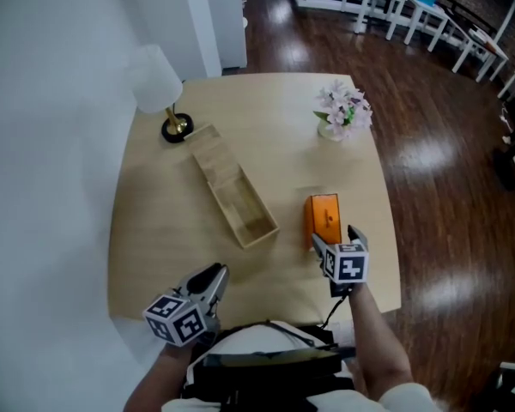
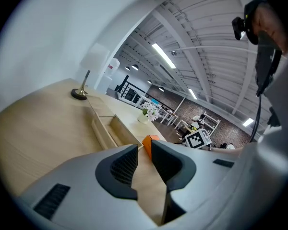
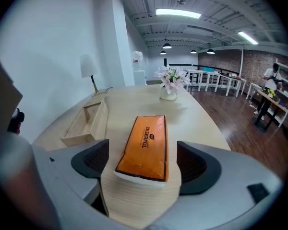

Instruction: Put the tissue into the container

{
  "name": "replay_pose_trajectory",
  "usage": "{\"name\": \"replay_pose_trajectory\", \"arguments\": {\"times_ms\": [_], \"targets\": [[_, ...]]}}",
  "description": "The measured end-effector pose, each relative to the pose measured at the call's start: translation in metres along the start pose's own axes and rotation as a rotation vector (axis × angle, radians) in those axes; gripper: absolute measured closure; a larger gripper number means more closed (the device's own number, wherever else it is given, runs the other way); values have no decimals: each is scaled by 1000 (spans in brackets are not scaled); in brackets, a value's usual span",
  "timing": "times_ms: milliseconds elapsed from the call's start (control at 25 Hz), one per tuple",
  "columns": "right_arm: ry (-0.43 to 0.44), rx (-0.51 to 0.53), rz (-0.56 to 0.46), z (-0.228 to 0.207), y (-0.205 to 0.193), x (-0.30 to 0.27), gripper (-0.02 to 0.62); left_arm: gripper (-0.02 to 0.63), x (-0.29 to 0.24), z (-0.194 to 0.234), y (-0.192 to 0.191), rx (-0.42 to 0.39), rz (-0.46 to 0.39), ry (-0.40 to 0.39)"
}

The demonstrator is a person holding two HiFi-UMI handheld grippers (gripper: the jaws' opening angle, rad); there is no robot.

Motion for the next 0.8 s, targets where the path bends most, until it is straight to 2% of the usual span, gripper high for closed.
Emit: {"name": "replay_pose_trajectory", "arguments": {"times_ms": [600, 800], "targets": [[8, 35, 72, 3, -3, -32, 143, 528, -19, -3, -4, -6, 36, 2], [1, 75, 100, 5, -9, -41, 141, 528, -25, -2, -3, -9, 49, 2]]}}
Point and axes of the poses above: the fingertips, and each gripper's own axes: x backward along the fingers, z to its left, y out of its top, the point moved 5 cm from there along x, backward along the fingers, and after that the axes turned 11 degrees about -y, right-handed, at the moved point
